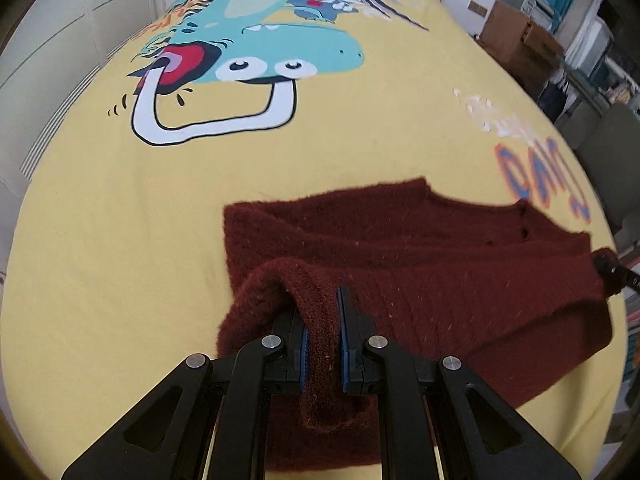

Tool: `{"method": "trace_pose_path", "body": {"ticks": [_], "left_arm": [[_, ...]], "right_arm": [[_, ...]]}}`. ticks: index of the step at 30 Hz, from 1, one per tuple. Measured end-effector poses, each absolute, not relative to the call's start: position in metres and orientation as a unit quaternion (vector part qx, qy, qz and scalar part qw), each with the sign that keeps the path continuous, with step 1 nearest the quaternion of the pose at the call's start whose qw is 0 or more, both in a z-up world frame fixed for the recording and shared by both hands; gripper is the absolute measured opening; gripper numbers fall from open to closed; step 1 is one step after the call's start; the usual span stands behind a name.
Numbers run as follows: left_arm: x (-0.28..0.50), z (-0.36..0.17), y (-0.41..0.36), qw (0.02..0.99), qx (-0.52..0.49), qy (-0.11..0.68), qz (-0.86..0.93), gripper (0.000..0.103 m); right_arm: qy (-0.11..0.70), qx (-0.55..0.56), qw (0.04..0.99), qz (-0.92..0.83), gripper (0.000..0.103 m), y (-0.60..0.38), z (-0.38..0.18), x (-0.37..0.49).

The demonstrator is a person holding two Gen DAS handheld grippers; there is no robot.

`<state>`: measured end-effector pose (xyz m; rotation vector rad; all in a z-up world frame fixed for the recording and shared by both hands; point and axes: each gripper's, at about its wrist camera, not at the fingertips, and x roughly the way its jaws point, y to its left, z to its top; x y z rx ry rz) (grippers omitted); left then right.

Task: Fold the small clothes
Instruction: 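Grasp the ribbed hem with both grippers and lift it toward the collar, then lay the hem on the collar and open both grippers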

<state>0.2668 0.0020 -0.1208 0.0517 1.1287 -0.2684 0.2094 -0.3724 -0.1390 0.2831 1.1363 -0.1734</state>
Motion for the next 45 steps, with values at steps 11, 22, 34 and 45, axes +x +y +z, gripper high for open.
{"method": "trace_pose_path", "body": {"ticks": [11,22,34,45], "left_arm": [[0.264,-0.132,-0.005,0.826,0.038,0.552,-0.110,0.055],[0.243,-0.080,-0.038,0.850,0.048,0.502,-0.152,0.098],[0.211,-0.124,-0.075,0.836,0.072,0.512,-0.182,0.102],[0.198,-0.175,-0.031,0.822,0.070,0.544,-0.154,0.102]], "right_arm": [[0.540,0.130,0.827,-0.093,0.045,-0.369,-0.142,0.203],[0.484,0.082,0.868,-0.077,0.086,-0.344,-0.093,0.193],[0.468,0.006,0.884,-0.008,0.103,-0.258,-0.131,0.159],[0.498,0.026,0.866,-0.038,0.103,-0.296,-0.190,0.138]]}}
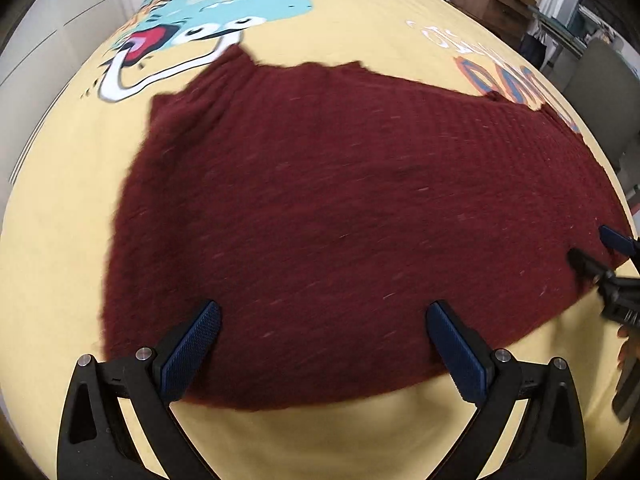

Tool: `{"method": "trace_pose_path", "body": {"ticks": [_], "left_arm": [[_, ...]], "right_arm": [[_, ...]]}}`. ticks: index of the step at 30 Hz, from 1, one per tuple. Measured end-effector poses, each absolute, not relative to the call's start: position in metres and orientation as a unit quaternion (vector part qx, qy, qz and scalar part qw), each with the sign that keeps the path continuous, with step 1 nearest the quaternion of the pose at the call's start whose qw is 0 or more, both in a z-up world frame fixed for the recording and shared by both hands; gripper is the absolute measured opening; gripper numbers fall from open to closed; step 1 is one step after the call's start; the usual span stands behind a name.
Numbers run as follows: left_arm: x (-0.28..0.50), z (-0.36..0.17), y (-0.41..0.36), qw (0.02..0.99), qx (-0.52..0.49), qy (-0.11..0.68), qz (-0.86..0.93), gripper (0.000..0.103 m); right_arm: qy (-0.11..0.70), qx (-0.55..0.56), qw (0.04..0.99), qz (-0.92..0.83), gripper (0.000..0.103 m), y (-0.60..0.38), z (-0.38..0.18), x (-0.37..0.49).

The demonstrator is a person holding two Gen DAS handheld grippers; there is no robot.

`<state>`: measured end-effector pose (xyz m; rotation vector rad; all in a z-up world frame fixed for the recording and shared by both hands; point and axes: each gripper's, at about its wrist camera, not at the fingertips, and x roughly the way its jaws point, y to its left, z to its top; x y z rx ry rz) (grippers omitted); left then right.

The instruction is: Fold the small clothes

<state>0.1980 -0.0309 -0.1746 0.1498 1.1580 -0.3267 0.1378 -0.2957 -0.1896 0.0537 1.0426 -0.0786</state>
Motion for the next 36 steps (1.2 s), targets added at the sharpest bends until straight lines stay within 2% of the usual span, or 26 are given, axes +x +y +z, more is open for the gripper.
{"method": "trace_pose_path", "body": {"ticks": [5,15,22,28,36], "left_arm": [[0.200,-0.178,-0.006,0.823,0.070,0.547,-0.138,0.102],[0.203,-0.186,-0.013,0.817,0.084,0.555,-0.131,0.102],[0.207,-0.187,-0.009,0.803,0.088,0.571,-0.147,0.102],[0.206,-0.169,-0.007,0.797,0.089,0.571,-0.175,0.102],[0.204,-0.121,0.003,0.823,0.070,0.538,-0.170,0.102]], "right_arm": [[0.492,0.043,0.867,-0.057,0.102,-0.330,-0.187,0.131],[0.487,0.048,0.870,-0.056,0.103,-0.334,-0.202,0.123],[0.491,0.030,0.868,-0.066,0.103,-0.324,-0.180,0.121],[0.475,0.012,0.878,-0.057,0.103,-0.304,-0.148,0.108],[0.467,0.010,0.883,-0.035,0.103,-0.287,-0.122,0.091]]}}
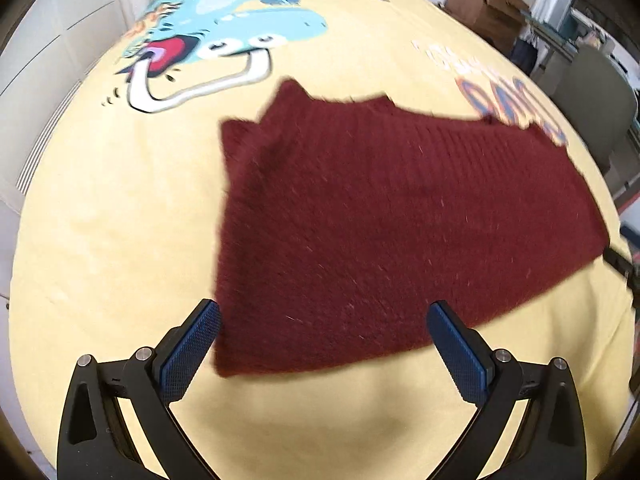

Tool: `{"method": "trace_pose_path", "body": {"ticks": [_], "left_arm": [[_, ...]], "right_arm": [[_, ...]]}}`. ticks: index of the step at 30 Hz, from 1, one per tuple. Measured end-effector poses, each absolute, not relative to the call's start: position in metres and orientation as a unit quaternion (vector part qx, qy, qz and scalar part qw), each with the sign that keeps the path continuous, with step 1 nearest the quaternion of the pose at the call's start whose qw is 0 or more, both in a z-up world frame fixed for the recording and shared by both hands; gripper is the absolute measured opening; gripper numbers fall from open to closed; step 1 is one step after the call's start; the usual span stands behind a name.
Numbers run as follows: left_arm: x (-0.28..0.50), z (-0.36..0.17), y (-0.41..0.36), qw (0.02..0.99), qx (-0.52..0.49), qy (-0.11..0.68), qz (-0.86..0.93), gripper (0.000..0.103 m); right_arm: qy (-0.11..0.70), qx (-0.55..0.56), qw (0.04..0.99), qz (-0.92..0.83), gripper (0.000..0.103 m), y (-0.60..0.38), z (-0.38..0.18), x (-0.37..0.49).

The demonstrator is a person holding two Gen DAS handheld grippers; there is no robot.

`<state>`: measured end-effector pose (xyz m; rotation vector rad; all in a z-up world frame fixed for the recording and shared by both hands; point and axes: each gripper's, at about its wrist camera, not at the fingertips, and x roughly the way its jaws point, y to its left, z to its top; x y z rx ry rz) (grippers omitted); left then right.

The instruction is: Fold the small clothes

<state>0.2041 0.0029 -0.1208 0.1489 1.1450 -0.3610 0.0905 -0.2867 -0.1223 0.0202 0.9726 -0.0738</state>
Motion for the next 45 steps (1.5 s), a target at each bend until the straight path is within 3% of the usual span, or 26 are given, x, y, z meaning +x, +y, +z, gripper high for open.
{"method": "trace_pose_path", "body": {"ticks": [13,20,22,25,29,34,45], "left_arm": [[0.259,-0.172,0.047,0.772,-0.010,0.621,-0.133,0.102],[0.252,-0.188,0.048,0.763,-0.054,0.623,-0.163,0.101],[0.249,-0.187,0.045,0.760,-0.044,0.624,-0.176,0.091],[0.248,-0.182,0.044,0.748,-0.060,0.629,-0.201,0.058],[0.246,-0.176,0.038,0.735,-0.064,0.638,-0.219,0.029],[0.247,-0.150,0.024,0.745,-0.025,0.635,-0.205,0.026],[0.242,-0.055,-0.021,0.748,-0.062,0.608,-0.259,0.025]], "right_arm": [[0.530,0.048,0.846,-0.047,0.103,-0.288,-0.169,0.065],[0.536,0.055,0.840,-0.065,0.103,-0.303,-0.179,0.064],[0.537,0.059,0.839,-0.069,0.103,-0.307,-0.181,0.064],[0.535,0.070,0.838,-0.074,0.103,-0.313,-0.182,0.062],[0.535,0.085,0.837,-0.078,0.103,-0.322,-0.181,0.059],[0.529,0.083,0.840,-0.084,0.103,-0.334,-0.173,0.058],[0.483,0.107,0.862,-0.109,0.103,-0.384,-0.130,0.058]]}}
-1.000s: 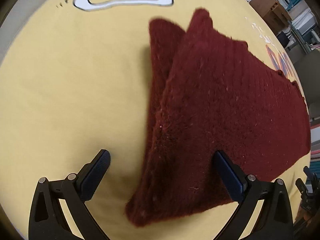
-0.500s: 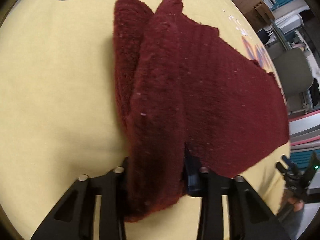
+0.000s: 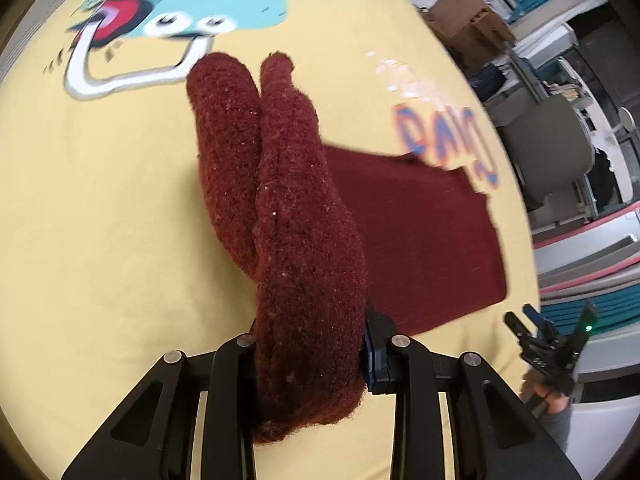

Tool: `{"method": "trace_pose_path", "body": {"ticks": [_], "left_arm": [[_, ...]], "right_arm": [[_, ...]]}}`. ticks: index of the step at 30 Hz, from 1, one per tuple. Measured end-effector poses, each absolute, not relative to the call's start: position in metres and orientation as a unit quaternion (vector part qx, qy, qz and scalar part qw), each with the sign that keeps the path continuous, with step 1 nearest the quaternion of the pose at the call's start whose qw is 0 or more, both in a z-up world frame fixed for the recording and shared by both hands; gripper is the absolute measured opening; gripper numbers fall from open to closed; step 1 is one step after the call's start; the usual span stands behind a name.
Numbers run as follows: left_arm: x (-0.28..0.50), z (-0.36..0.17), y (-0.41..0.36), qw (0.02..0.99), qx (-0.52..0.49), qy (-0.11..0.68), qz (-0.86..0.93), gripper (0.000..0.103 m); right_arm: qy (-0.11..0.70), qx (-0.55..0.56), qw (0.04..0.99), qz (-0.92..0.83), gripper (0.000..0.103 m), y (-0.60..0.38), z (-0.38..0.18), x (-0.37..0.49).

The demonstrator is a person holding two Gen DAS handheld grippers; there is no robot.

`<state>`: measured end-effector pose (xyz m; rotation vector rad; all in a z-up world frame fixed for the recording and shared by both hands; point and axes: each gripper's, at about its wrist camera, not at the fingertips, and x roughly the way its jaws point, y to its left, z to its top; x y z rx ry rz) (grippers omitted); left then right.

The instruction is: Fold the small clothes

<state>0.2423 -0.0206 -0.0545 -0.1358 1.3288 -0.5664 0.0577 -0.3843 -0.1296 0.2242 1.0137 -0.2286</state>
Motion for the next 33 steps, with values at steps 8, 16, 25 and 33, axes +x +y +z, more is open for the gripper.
{"method": "trace_pose_path", "body": {"ticks": [8,16,25,33], "left_arm": [[0.237,-0.010,-0.126,0.748,-0.012,0.588,-0.306,0.024],[0.227,-0.045,-0.252,0.732,0.052,0.595,-0.328,0.024],[0.202,-0.125,-0.307,0.724,0.121,0.621,-0.273,0.032],[0.207,-0.123,-0.316,0.727,0.118,0.628,-0.252,0.059]], "right_arm": [[0.461,0.111,0.871,-0.133,0.103,-0.431,-0.103,0.056],[0.473,0.124,0.858,-0.158,0.103,-0.469,-0.104,0.045],[0.502,0.145,0.837,-0.162,0.103,-0.484,-0.130,0.026],[0.514,0.151,0.830,-0.156,0.103,-0.485,-0.143,0.021]]}}
